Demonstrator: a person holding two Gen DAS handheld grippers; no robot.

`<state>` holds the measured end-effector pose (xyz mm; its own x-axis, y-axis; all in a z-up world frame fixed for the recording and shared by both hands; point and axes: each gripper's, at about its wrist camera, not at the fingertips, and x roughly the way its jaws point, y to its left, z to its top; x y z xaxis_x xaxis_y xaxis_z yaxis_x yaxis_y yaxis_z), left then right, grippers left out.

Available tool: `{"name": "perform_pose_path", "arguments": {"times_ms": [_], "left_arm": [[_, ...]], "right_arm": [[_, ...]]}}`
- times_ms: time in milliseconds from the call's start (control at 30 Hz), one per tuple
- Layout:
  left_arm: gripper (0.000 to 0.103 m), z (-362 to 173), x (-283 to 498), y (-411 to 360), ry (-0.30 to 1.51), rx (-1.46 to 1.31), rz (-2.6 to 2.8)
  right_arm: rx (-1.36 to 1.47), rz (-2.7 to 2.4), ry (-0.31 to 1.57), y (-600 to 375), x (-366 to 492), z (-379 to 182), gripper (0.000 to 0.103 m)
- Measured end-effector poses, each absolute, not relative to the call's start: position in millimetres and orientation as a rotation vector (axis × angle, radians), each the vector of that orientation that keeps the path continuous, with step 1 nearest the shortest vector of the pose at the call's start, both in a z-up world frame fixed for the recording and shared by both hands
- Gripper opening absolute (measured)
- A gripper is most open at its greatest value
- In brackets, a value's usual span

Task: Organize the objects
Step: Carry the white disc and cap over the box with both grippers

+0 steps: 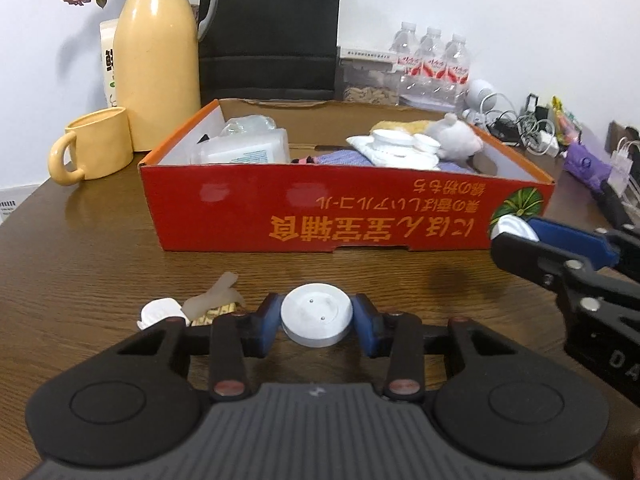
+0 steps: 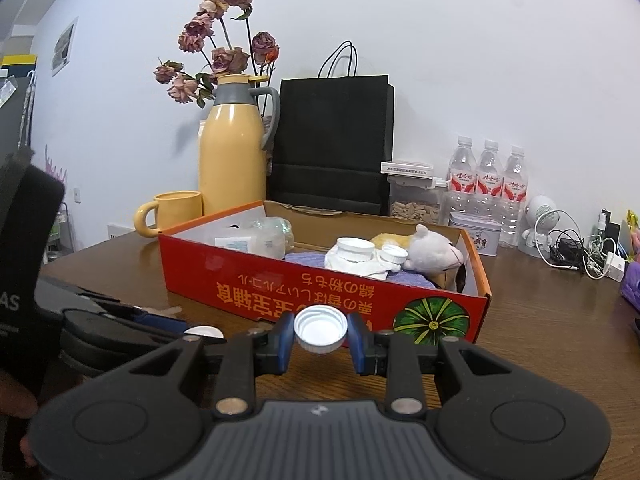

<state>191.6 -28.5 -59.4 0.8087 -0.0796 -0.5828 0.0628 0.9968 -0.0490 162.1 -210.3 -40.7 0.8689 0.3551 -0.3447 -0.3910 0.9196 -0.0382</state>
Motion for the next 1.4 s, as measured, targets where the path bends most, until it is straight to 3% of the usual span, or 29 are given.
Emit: {"name": "perform_pose_path", "arguments": {"times_ms": [700,1400], "left_arm": [[0.04,-38.4,118.1,-30.4,0.435,-0.007,-0.14],[0.04,24.0,186.5,-12.4,0.268,-0.033,-0.077]], "right_arm": [[-0.079,0.383,0.289,-216.7,157.5,-32.8,0.028],[-0.085,0.315,0.207,-220.2,208.7,4.8,0.028]]}}
